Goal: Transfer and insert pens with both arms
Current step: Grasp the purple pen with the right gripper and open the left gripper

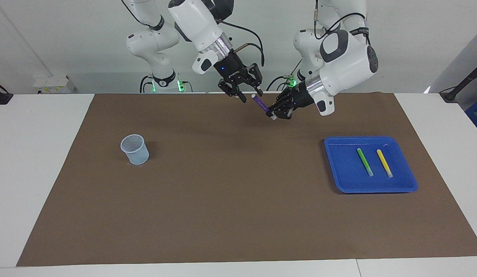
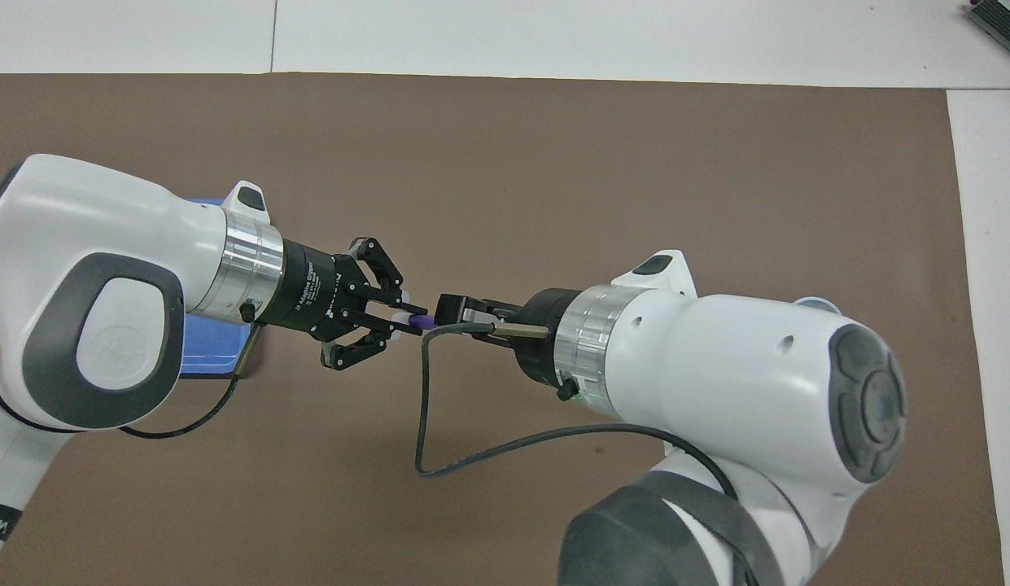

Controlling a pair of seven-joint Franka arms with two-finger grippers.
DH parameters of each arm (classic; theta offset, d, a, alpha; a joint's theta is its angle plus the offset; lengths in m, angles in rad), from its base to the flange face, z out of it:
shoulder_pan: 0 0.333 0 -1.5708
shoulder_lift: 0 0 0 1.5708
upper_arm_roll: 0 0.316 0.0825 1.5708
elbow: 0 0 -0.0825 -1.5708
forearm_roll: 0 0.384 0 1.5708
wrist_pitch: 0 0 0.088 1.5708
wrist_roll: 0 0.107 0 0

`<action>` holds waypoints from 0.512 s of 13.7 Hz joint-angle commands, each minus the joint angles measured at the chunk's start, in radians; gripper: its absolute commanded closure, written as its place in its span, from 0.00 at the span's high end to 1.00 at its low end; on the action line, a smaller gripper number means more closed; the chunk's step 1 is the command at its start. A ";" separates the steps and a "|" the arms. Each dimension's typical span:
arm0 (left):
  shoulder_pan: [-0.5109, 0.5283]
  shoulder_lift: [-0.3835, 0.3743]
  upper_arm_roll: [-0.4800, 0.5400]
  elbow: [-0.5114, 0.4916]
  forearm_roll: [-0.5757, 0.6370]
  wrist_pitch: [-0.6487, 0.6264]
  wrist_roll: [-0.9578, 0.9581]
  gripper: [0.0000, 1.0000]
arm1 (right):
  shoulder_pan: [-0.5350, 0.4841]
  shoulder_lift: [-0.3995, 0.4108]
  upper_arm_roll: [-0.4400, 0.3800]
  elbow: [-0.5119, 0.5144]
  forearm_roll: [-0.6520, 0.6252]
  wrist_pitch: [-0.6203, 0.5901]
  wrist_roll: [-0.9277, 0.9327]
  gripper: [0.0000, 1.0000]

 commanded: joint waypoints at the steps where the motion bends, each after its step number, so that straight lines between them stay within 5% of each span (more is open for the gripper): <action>1: -0.015 -0.033 0.013 -0.039 -0.032 0.024 -0.010 0.00 | 0.000 -0.008 0.004 -0.015 0.005 0.019 -0.024 0.62; 7: -0.015 -0.033 0.013 -0.038 -0.049 0.024 -0.012 0.00 | 0.002 -0.011 0.004 -0.018 0.002 0.016 -0.026 0.56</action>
